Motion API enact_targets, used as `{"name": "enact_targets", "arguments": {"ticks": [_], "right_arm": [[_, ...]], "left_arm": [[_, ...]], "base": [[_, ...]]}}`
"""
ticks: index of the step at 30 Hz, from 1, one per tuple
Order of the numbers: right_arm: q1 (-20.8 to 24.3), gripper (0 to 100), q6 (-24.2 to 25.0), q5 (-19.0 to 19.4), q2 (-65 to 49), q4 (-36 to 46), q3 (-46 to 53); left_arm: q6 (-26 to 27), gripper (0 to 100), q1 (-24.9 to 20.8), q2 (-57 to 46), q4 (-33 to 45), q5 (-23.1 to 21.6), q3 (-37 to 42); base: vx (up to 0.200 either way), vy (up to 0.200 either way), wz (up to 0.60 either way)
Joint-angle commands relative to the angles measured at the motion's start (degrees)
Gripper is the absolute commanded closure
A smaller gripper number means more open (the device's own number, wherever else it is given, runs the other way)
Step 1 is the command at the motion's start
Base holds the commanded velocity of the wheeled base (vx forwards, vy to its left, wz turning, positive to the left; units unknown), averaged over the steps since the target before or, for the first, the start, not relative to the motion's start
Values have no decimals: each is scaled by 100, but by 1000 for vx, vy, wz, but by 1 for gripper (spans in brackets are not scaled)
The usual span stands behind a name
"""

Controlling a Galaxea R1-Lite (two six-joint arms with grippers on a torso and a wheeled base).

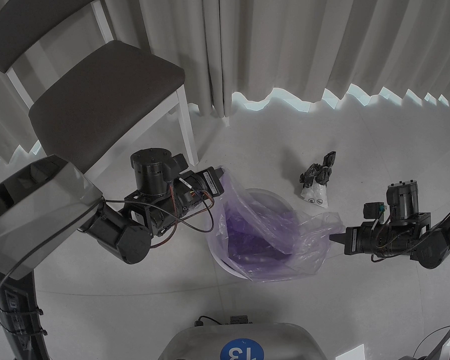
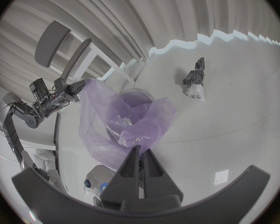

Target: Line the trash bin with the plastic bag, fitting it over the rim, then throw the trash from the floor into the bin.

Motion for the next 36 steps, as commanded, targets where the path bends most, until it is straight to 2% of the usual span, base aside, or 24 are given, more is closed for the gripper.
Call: {"name": "enact_targets", "arguments": {"ticks": [1, 5, 11, 16, 21, 26, 30, 36], "right_arm": [[-437, 100, -31, 190, 205, -91, 165], [-551, 100, -40, 251, 144, -100, 376], [-551, 100, -49, 251, -568, -91, 1044], [-401, 100, -49, 251, -1008, -91, 1501], [38, 100, -22, 198, -1060, -91, 1809], [416, 100, 22, 163, -876, -100, 1932], [416, 100, 22, 128, -559, -196, 1844], [293, 100, 30, 111, 662, -1172, 1501]], "left_arm": [[8, 100, -107, 248, 52, 2, -344], [-1, 100, -186, 406, 167, 11, -678], [-1, 100, -344, 669, 799, 73, -1592], [-10, 100, -423, 801, 870, 82, -1777], [-18, 100, -423, 836, 791, 126, -1540], [-27, 100, -370, 625, 562, 161, -863], [-27, 100, -282, 634, 184, 161, -494], [-27, 100, -151, 599, 0, 178, -221]], "base": [[0, 0, 0], [0, 0, 0], [0, 0, 0], [0, 0, 0], [0, 0, 0], [0, 0, 0], [0, 0, 0], [0, 0, 0]]}}
